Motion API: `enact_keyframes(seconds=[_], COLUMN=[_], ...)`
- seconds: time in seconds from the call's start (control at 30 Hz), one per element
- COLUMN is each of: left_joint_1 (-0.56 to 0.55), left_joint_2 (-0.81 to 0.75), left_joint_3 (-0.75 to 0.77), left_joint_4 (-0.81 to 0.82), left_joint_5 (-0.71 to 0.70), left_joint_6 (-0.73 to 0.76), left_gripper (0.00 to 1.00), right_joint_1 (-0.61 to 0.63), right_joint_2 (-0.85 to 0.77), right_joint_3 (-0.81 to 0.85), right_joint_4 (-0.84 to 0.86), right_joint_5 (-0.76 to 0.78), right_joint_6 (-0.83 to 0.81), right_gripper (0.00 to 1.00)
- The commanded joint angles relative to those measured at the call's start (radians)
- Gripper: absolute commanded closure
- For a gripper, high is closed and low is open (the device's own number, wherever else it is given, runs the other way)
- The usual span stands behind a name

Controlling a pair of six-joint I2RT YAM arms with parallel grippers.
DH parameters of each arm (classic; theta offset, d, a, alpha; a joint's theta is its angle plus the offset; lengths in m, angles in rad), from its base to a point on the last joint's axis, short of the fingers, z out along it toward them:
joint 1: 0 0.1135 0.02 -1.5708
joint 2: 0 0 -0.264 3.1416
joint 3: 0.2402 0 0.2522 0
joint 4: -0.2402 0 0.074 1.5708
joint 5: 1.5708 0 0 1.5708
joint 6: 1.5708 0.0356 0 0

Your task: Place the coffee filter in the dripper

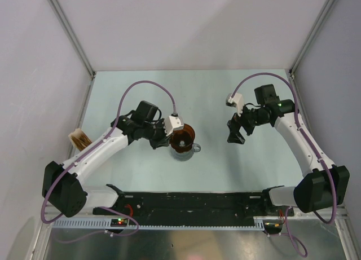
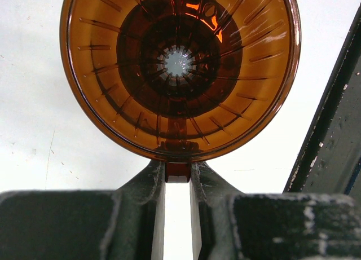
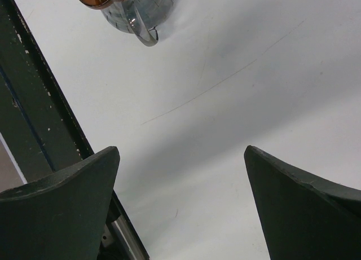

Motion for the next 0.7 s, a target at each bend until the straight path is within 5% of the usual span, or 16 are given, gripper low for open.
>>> enact_keyframes(seconds=[0.0,0.1,0.43,0.67], left_joint_1=[0.008,0.009,0.012,0.129], left_joint_2=[-0.027,-0.022,-0.106,-0.25], left_joint_3=[0.039,0.041,0.04,0.088], left_joint_4=[0.02,0.02,0.015,-0.045], left_joint_5=[-0.008,-0.013,-0.021,-0.025], left_joint_6=[0.013,0.012,-0.005,-0.164], left_gripper=[0.89,0.81,0.07,0.0], right_joint_1=[0.008,0.01,0.016,0.034], right_joint_2=[-0.003,-0.004,-0.007,-0.026], right_joint_3=[0.0,0.0,0.0,0.003], right_joint_4=[0.004,0.005,0.001,0.024], right_joint_5=[-0.019,-0.016,-0.006,-0.003], right_joint_6=[-0.01,-0.01,-0.02,-0.011], right_gripper=[0.0,0.01,0.01,0.01])
